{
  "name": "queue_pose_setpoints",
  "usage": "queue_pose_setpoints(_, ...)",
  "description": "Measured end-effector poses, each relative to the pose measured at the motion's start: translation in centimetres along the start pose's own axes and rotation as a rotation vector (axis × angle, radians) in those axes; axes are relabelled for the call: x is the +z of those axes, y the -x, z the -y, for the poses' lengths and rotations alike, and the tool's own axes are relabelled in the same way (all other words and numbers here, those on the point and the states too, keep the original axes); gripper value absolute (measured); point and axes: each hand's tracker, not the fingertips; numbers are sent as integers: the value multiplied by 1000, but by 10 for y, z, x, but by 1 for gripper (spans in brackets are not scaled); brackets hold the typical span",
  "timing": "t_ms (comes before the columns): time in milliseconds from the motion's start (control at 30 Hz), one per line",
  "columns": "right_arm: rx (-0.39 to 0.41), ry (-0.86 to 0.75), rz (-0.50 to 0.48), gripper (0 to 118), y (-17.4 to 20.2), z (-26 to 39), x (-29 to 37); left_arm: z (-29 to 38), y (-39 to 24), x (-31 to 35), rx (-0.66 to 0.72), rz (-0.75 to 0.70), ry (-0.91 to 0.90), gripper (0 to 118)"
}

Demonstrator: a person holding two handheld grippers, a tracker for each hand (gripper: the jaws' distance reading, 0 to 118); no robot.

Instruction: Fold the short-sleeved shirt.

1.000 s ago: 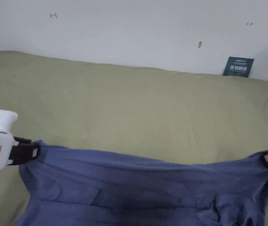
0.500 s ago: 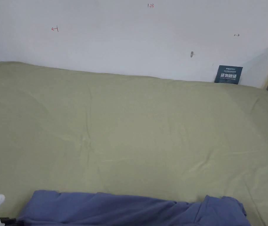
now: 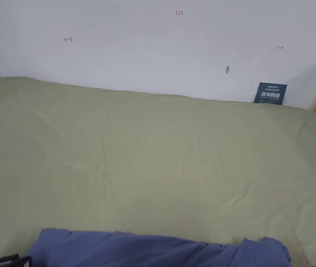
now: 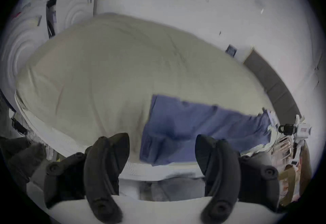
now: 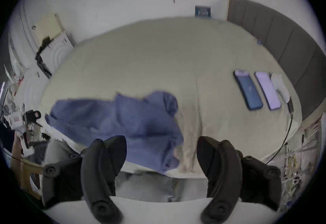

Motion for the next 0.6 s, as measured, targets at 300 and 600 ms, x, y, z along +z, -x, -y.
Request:
queue_pose_setpoints(300,136,-303,8,10,106,0,45,-11,-76,46,-109,-1,-272,16)
queue_pose_setpoints(600,169,-236,-19,0,127,15,29,11,-86,13,-236,-42,-221,0)
